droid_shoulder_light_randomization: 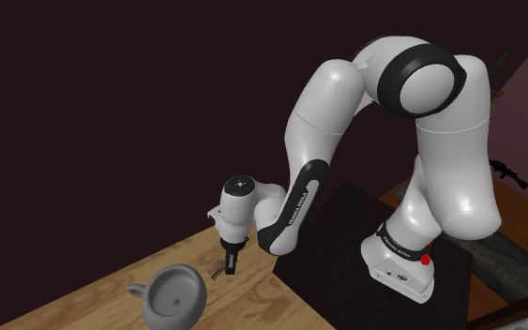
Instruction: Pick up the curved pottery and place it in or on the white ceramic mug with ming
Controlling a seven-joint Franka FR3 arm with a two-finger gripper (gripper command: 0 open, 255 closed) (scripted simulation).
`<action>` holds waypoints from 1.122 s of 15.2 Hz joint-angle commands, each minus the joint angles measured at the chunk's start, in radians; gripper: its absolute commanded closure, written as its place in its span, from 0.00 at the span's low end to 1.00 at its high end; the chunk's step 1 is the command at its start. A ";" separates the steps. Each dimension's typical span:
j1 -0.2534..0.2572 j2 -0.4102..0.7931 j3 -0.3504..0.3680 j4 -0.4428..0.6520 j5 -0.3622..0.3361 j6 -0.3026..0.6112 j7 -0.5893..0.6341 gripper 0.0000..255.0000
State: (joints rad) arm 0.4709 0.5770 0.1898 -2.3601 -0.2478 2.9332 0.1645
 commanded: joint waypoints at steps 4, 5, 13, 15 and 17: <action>0.000 0.000 0.000 0.000 0.000 0.000 0.000 1.00; 0.000 0.000 0.000 0.000 0.000 0.000 0.000 1.00; -0.026 -0.060 0.030 -0.022 0.017 -0.039 -0.012 1.00; -0.040 -0.090 0.047 -0.032 0.028 -0.060 -0.020 1.00; -0.054 -0.119 0.064 -0.042 0.040 -0.081 -0.028 1.00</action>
State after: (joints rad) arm 0.4244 0.4725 0.2440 -2.4001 -0.2146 2.8660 0.1408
